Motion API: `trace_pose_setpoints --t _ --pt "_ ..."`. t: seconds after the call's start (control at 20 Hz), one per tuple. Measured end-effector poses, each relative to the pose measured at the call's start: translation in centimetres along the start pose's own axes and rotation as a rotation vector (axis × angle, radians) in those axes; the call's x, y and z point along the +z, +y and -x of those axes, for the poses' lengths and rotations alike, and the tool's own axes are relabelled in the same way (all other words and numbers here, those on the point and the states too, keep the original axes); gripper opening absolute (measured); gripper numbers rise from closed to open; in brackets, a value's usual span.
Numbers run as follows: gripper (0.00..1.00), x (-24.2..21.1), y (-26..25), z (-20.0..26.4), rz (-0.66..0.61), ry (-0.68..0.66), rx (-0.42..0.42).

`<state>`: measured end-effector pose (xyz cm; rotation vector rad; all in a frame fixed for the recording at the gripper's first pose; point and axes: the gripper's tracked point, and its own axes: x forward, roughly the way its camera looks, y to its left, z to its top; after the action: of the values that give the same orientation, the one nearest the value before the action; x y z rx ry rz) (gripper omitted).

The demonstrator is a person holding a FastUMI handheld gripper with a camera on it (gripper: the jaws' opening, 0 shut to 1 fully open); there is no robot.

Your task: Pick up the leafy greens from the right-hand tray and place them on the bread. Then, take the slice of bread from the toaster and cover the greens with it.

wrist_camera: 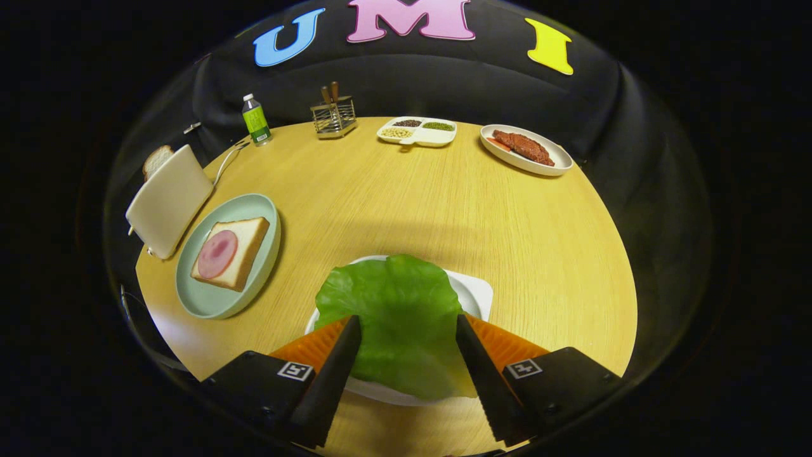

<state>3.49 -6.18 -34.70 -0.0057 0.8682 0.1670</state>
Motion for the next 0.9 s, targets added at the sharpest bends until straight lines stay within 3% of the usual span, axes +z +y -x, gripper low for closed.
trace_pose_setpoints --t 0.1,0.45,0.5,0.55,0.6,0.65,0.75,0.9 --pt "0.84 -0.25 -0.11 -0.12 -0.005 0.01 0.002" --pt "0.79 -0.49 0.07 -0.29 -0.004 0.022 -0.004" --pt "0.61 -0.4 0.12 -0.24 -0.003 0.019 -0.004" --pt "0.56 -0.44 0.24 -0.33 0.005 0.015 -0.002" --pt "0.4 -0.48 0.35 -0.3 0.016 0.012 0.003" --pt "0.35 -0.46 0.49 -0.14 0.037 0.008 0.01" --pt "0.34 -0.37 0.53 -0.25 0.05 0.009 0.036" --pt "0.11 -0.39 0.3 -0.39 0.018 0.018 0.044"
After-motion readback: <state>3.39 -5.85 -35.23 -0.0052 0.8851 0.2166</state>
